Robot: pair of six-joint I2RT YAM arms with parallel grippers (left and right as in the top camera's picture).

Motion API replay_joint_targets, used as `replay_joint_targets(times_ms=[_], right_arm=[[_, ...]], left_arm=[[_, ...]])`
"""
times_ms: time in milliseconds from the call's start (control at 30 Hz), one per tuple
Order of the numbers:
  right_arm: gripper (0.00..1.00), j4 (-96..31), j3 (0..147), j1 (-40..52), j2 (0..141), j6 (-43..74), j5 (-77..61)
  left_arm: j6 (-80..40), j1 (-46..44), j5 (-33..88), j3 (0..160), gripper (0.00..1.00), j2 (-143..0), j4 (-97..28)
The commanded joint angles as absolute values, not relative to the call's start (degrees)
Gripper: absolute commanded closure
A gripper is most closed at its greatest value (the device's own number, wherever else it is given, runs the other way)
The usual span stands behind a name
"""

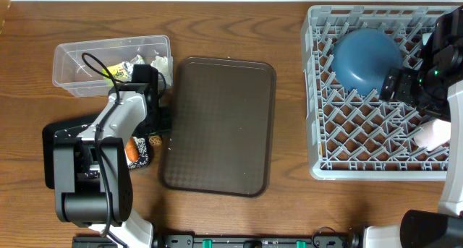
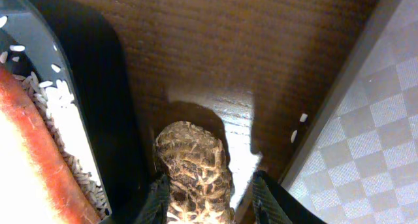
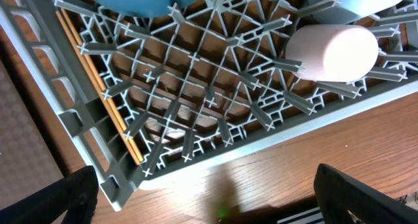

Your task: Sort waste into correct bins and load items into the dishwasher rack

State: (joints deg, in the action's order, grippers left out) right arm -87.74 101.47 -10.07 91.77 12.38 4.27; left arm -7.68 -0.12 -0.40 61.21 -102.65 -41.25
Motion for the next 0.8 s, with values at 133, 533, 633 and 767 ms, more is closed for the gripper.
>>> replay_joint_targets(times_ms=[133,533,633,767], right_arm=[[0.01,-87.6,101.4,-10.5,91.5,11.7,4.1],[0.01,-87.7,101.4,-10.5,91.5,11.7,4.1],[0.01,-87.7,101.4,-10.5,91.5,11.7,4.1],[0.01,-87.6,101.4,-10.5,91.5,11.7,4.1]], left_arm=[[-12.9,-0.1,0.9,60.3,0.63,-104.4,-46.8],[-14.3,-0.1,3.0,60.2,0.91,-104.4,-47.0],[-14.2,-0.1,3.0,60.3,0.94,-104.2,-47.1],[-14.0,-0.1,3.1,61.5,0.94,-102.9,-48.2]])
